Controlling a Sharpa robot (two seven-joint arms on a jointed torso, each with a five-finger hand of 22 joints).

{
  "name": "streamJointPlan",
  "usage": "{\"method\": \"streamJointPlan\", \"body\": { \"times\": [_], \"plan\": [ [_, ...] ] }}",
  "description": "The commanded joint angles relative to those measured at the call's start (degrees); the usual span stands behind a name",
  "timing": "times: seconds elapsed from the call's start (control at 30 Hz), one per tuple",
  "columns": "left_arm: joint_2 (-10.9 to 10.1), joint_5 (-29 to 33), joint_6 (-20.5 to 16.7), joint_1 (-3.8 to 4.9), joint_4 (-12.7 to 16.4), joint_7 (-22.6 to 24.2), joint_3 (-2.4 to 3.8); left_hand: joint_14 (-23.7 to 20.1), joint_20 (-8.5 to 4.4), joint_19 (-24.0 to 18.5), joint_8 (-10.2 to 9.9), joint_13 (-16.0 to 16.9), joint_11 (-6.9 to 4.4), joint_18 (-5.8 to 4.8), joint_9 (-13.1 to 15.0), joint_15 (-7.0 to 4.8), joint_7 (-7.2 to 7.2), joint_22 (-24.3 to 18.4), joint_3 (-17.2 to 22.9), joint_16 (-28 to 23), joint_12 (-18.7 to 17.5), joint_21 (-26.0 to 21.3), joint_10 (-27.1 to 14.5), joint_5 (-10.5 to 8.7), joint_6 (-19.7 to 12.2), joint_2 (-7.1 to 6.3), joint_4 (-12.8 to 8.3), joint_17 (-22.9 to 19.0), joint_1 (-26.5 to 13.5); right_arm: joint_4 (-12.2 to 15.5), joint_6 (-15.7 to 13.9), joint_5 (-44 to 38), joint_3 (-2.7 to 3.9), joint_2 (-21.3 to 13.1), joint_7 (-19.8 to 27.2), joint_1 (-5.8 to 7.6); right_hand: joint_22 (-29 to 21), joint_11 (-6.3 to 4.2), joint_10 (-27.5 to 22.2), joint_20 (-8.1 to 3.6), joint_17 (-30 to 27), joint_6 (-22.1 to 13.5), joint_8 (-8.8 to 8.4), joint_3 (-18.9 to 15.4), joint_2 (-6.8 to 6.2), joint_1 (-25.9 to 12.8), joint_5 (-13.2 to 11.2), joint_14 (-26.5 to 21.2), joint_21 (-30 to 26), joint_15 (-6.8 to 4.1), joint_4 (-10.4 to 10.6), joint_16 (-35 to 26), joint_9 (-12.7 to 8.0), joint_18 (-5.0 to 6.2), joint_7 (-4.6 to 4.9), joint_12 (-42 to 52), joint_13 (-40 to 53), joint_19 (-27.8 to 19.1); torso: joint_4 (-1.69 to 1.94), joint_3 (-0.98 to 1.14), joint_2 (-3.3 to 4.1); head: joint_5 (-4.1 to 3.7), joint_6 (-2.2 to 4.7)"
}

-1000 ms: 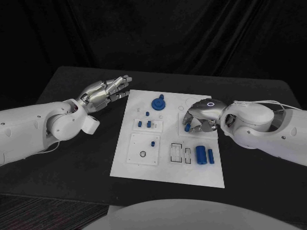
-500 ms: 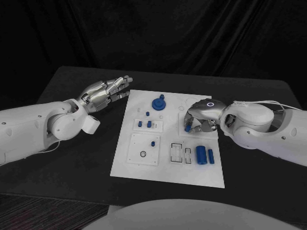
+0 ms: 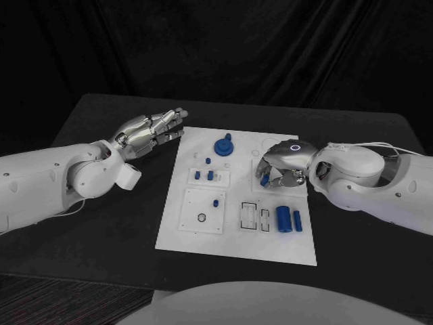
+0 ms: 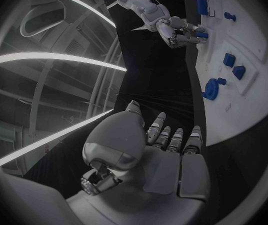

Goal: Assemble the parts on the task board

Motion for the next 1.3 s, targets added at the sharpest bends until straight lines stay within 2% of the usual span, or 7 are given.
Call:
{"method": "streamJointPlan", "body": {
  "times": [0.03, 0.43, 0.67, 0.83, 1.03, 1.17, 1.3],
  "plan": [
    [0.14, 0.43, 0.90, -0.09, 0.06, 0.31, 0.05, -0.02, 0.44, -0.12, 0.37, -0.05, 0.41, 0.57, 0.05, 0.48, 0.10, 0.05, 0.45, -0.21, 0.29, 0.08, -0.08, 0.31, 0.30, -0.06, -0.08, -0.09, 0.58, 0.10, -0.30, -0.39, 0.03, 0.06, -0.11, -0.15, 6.57, 0.13, -0.90, 0.24, -0.09, -0.72, -0.37, -0.38, -0.07, -0.66, 0.07, 0.09, -0.34, 0.28, -0.08, -0.05, -0.21, 0.11, 0.01, -0.57, -0.15, 0.08, 0.00, 0.02, 0.00, 0.04, -0.01],
    [0.24, 0.43, 1.09, -0.14, -0.06, 0.11, 0.05, -0.02, 0.45, -0.12, 0.42, -0.05, 0.44, 0.57, 0.07, 0.47, 0.13, 0.04, 0.50, -0.21, 0.29, 0.08, -0.09, 0.40, 0.43, -0.04, -0.10, -0.09, 0.64, 0.19, -0.28, -0.39, 0.03, 0.39, 0.09, -0.16, 6.55, 0.33, -1.89, 0.40, -0.17, 0.05, 0.12, -0.34, 0.18, -0.55, 0.70, 0.03, -0.49, 0.54, -0.26, -0.12, -0.15, 0.11, 0.19, -0.83, -0.13, 0.05, 0.09, 0.00, -0.04, 0.14, -0.01],
    [0.21, 0.43, 1.13, -0.16, -0.05, 0.03, 0.05, -0.02, 0.48, -0.09, 0.53, -0.02, 0.60, 0.57, 0.10, 0.44, 0.25, 0.09, 0.61, -0.21, 0.33, 0.09, -0.03, 0.55, 0.69, -0.01, -0.14, -0.09, 0.76, 0.28, -0.27, -0.40, 0.03, 0.27, -0.06, -0.18, 6.80, -0.86, 2.75, 0.24, 0.32, 6.45, 3.55, 1.68, 1.38, 2.90, 4.55, 0.32, 0.54, 0.16, -1.70, 0.33, 1.48, 0.06, 0.57, 1.18, 0.39, 0.40, 0.05, -0.01, -0.04, 0.31, -0.01],
    [0.05, 0.43, 1.14, -0.18, 0.03, -0.04, 0.05, -0.02, 0.50, -0.08, 0.59, -0.01, 0.71, 0.57, 0.12, 0.41, 0.33, 0.10, 0.67, -0.21, 0.37, 0.10, 0.03, 0.63, 0.82, -0.01, -0.16, -0.09, 0.83, 0.62, -1.06, -0.40, 0.03, -0.08, -0.26, -0.17, 6.93, -1.58, 5.36, -0.29, 0.54, 10.13, 5.43, 2.26, 1.72, 3.90, 4.39, 0.52, 1.23, -0.44, -2.57, 0.46, 2.65, -0.02, 0.29, 1.97, 0.63, 0.58, 0.04, 0.01, -0.03, 0.41, -0.01],
    [-0.17, 0.43, 1.08, -0.19, 0.17, -0.19, 0.05, -0.02, 0.51, -0.07, 0.65, 0.01, 0.81, 0.57, 0.13, 0.39, 0.40, 0.13, 0.73, -0.21, 0.40, 0.11, 0.07, 0.66, 0.96, -0.01, -0.18, -0.09, 0.88, 2.08, -3.05, -0.40, 0.04, -0.84, -0.31, -0.10, 6.92, -2.09, 6.87, -0.63, 0.02, 11.19, 5.80, 2.35, 1.77, 4.09, 3.62, 0.59, 1.35, -0.81, -2.90, -0.02, 3.11, -0.02, -0.03, 2.28, 0.77, 0.64, -0.01, 0.01, -0.01, 0.70, -0.01],
    [-0.28, 0.43, 1.03, -0.20, 0.29, -0.31, 0.05, -0.02, 0.55, -0.03, 0.76, 0.02, 0.87, 0.58, 0.16, 0.48, 0.48, 0.19, 0.82, -0.21, 0.43, 0.14, 0.12, 0.74, 1.17, 0.00, -0.21, -0.09, 0.98, 4.19, -4.72, -0.40, 0.05, -1.53, -0.31, 0.83, 6.93, -2.22, 7.22, -0.73, -0.15, 11.19, 5.69, 2.43, 1.80, 4.23, 3.11, 0.57, 1.44, -0.91, -2.97, -0.23, 3.15, -0.04, -0.10, 2.29, 0.79, 0.65, -0.13, 0.03, -0.03, 1.18, -0.01],
    [-0.34, 0.44, 0.97, -0.20, 0.36, -0.54, 0.05, -0.02, 0.59, 0.01, 0.85, 0.04, 0.90, 0.60, 0.17, 0.72, 0.51, 0.24, 0.98, -0.21, 0.47, 0.16, 0.18, 0.88, 1.28, 0.04, -0.28, -0.09, 1.16, 7.21, -5.81, -0.40, 0.05, -1.97, -0.20, 3.16, 6.99, -2.31, 7.61, -0.82, -0.08, 10.95, 5.41, 2.47, 1.78, 4.31, 2.67, 0.67, 1.77, -1.01, -2.95, -0.28, 3.10, -0.10, -0.12, 2.26, 0.80, 0.74, -0.23, 0.03, -0.02, 1.51, -0.01]
  ]
}}
